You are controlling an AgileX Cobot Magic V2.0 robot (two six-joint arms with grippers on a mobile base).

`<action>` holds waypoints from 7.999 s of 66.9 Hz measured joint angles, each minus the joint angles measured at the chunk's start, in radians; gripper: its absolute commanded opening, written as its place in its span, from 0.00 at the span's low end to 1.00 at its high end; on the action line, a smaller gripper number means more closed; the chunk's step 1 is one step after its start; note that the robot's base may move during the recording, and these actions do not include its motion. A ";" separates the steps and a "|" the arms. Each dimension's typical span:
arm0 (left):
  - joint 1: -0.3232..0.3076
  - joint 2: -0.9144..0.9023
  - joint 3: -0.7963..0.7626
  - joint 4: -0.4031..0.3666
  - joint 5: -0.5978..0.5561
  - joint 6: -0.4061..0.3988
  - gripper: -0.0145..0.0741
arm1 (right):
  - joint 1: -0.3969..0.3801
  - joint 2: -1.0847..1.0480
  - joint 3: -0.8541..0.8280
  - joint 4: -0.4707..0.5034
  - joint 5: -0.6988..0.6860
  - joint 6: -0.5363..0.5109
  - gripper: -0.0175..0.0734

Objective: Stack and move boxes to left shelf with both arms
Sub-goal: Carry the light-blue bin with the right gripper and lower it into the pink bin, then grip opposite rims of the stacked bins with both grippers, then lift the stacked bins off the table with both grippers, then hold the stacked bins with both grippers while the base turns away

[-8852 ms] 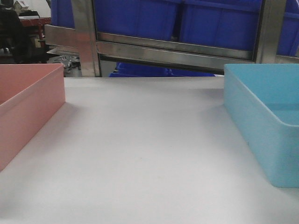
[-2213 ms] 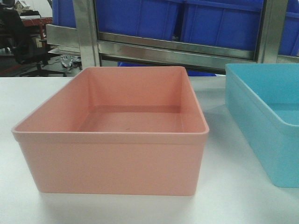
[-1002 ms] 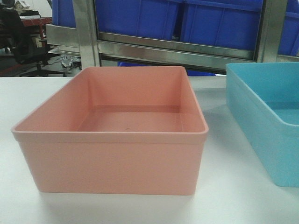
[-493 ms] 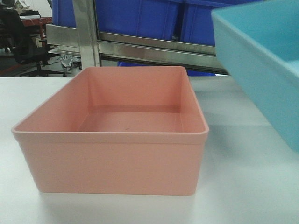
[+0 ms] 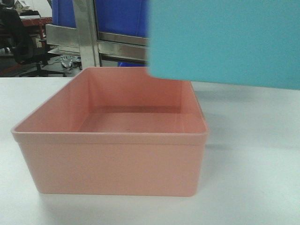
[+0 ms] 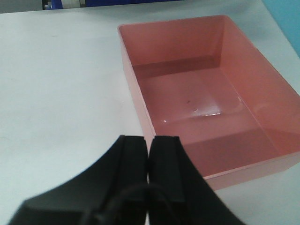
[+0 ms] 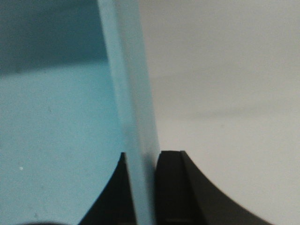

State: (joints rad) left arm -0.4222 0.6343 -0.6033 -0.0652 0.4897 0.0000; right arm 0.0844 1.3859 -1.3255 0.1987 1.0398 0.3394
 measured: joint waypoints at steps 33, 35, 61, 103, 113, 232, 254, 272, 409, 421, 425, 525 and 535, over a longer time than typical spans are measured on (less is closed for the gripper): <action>0.000 0.000 0.000 -0.002 0.000 0.000 0.15 | 0.346 0.220 -0.089 0.021 -0.184 0.224 0.25; 0.000 0.000 0.000 -0.002 0.000 0.000 0.15 | 0.350 0.238 -0.102 0.021 -0.191 0.224 0.25; 0.000 0.000 0.000 -0.002 0.000 0.000 0.15 | 0.356 0.369 -0.165 -0.026 -0.213 0.228 0.25; 0.000 0.000 0.000 -0.002 0.000 0.000 0.15 | 0.356 0.419 -0.166 -0.093 -0.199 0.232 0.26; 0.000 0.000 0.000 -0.002 0.000 0.000 0.15 | 0.356 0.419 -0.166 -0.093 -0.199 0.208 0.28; 0.000 1.164 -0.771 -0.009 0.338 -0.062 0.76 | 0.422 0.456 -0.039 -0.180 -0.303 0.080 0.88; 0.000 1.233 -0.777 -0.009 0.313 -0.068 0.57 | 0.422 0.513 -0.048 -0.182 -0.340 0.080 0.73; -0.004 1.241 -0.780 -0.022 0.289 -0.116 0.13 | 0.420 0.514 -0.049 -0.184 -0.342 0.069 0.26; -0.546 0.553 -0.517 0.593 0.474 -0.873 0.15 | 0.590 -0.175 0.194 -0.409 -0.227 0.174 0.26; -0.561 0.569 -0.510 0.598 0.476 -0.873 0.15 | 0.588 -0.182 0.212 -0.419 -0.224 0.178 0.26; -0.561 0.571 -0.506 0.599 0.471 -0.873 0.15 | 0.586 -0.182 0.214 -0.421 -0.227 0.178 0.26; -0.536 0.778 -0.635 0.859 0.582 -1.101 0.15 | 0.649 0.105 0.047 -0.502 -0.209 0.176 0.26; -0.536 0.778 -0.636 0.861 0.580 -1.101 0.15 | 0.649 0.105 0.047 -0.499 -0.209 0.176 0.26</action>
State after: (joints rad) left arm -0.9581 1.4127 -1.2393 0.7956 1.0702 -1.1013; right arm 0.7331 1.4904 -1.2789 -0.3006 0.8309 0.5154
